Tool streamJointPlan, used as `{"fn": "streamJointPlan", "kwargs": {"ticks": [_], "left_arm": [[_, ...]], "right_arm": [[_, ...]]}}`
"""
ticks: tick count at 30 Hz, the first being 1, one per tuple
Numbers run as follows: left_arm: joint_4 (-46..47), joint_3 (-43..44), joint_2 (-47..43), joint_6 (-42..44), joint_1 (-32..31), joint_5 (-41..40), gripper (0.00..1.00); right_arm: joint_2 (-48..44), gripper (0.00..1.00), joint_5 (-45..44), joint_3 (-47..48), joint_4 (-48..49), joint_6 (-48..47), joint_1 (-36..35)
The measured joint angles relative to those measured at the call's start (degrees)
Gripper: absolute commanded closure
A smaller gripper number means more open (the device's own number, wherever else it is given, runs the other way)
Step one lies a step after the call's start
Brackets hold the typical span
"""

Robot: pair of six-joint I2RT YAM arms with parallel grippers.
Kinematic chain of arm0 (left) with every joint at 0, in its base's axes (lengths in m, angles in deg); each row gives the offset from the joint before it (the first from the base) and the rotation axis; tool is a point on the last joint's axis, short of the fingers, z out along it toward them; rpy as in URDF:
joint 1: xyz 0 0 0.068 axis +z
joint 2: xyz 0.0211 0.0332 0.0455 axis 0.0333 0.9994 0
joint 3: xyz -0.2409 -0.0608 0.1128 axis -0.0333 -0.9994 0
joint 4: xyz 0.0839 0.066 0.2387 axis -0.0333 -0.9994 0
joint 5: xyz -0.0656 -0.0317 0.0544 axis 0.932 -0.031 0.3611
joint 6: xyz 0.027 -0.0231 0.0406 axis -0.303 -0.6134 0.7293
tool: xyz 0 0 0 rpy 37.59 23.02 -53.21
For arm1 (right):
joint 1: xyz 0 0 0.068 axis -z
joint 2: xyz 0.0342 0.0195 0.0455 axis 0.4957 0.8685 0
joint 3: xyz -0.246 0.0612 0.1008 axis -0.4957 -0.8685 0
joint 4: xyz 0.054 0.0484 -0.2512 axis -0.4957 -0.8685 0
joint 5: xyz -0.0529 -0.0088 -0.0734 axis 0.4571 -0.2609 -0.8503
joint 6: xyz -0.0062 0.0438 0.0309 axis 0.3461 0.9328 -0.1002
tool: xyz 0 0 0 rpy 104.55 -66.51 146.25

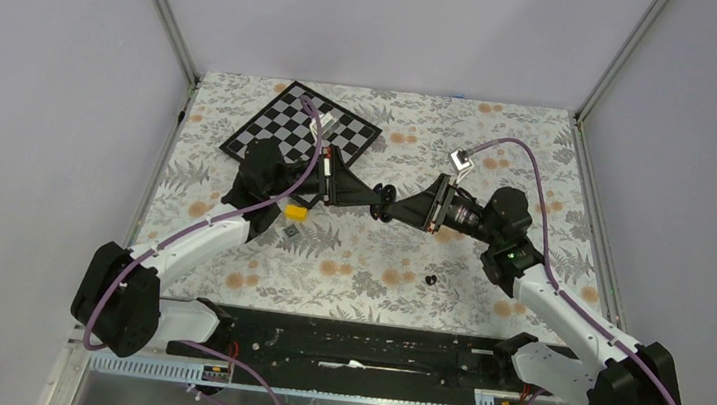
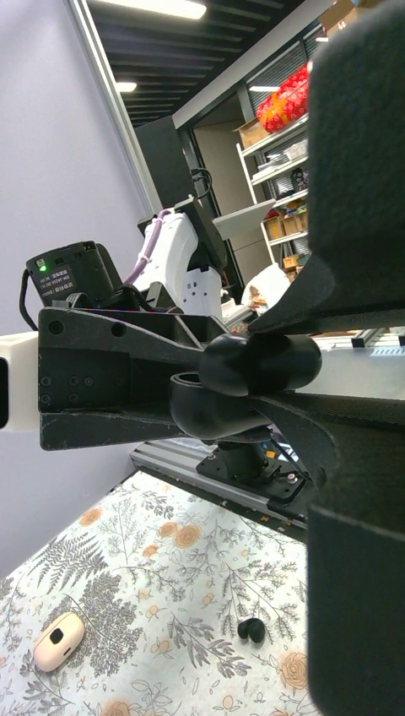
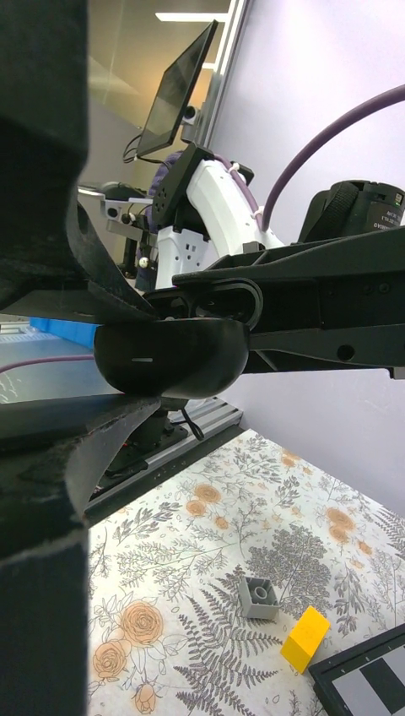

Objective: Insert the wireless bluetooth earbuds into the charging case
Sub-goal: Adjust the charging case.

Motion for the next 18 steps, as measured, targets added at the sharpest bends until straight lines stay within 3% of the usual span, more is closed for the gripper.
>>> {"fn": "streamJointPlan", "kwargs": {"ticks": [4,7,11,13,18], "left_arm": [[0.22,0.00,0.02,-0.26,0.00,-0.02,0.94],[-0.83,0.09,0.00,0.20,0.00,-0.13,0.94],[-8.44,2.08,0.00,4.63,-0.04,-1.29,0.94],[-13.64,3.76,0.00,7.76,-0.11,-2.40,0.94],[-21.94,5.20,0.00,12.98,0.42,-3.98,0.95]], "right_arm": [[0.02,0.77,0.00,0.00,0.17,0.00,0.00],[0.02,0.40,-0.09,0.00,-0.28,-0.26,0.00],[-0.17,0.09,-0.46,0.02,-2.58,-1.01,-0.02],[-0.76,0.01,-1.11,0.07,-5.18,-2.36,-0.04],[-3.89,0.00,-4.72,0.26,-14.25,-6.73,-0.04]]}}
